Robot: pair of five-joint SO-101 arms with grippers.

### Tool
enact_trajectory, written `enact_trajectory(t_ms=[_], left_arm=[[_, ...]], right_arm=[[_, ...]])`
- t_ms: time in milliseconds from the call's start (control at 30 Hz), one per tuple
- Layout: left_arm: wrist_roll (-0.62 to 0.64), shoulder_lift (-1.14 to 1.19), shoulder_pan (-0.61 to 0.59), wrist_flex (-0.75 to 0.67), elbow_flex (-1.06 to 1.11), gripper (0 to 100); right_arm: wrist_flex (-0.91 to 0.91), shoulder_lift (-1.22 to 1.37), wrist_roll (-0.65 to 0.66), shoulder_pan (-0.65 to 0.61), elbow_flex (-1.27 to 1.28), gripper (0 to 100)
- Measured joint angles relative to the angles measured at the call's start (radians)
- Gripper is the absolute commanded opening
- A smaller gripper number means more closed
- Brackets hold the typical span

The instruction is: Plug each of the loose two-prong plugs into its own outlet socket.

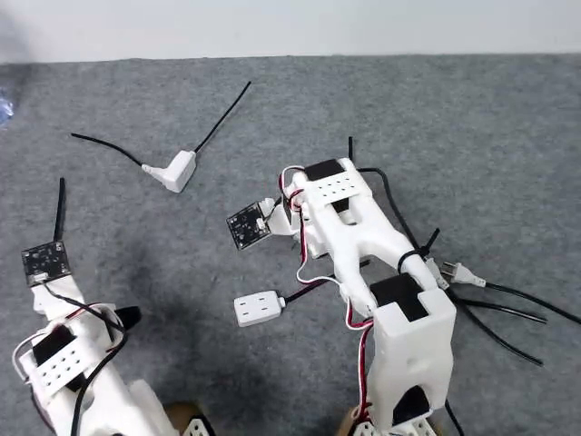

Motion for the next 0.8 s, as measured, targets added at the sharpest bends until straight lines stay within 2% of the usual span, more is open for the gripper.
enact_trajectory(t_ms=[300,367,433,500,600,667,800], left_arm=[[0.0,0.0,0.0,0.006,0.0,35],[0.0,0.0,0.0,0.006,0.0,35],[0.0,0.0,0.0,0.006,0.0,35],[0.0,0.0,0.0,0.006,0.0,35],[0.0,0.0,0.0,0.006,0.0,35],[0.0,0.0,0.0,0.006,0.0,35],[0.0,0.0,0.0,0.006,0.0,35]], right_arm=[[-0.006,0.063,0.057,0.012,-0.012,19.8],[-0.026,0.087,0.06,0.021,-0.025,12.9],[-0.046,0.098,0.061,0.028,-0.034,0.0],[-0.066,0.112,0.061,0.031,-0.051,4.0],[-0.081,0.115,0.058,0.032,-0.052,1.0],[-0.089,0.115,0.031,0.032,-0.052,0.6],[-0.089,0.083,-0.107,0.015,-0.032,0.8]])
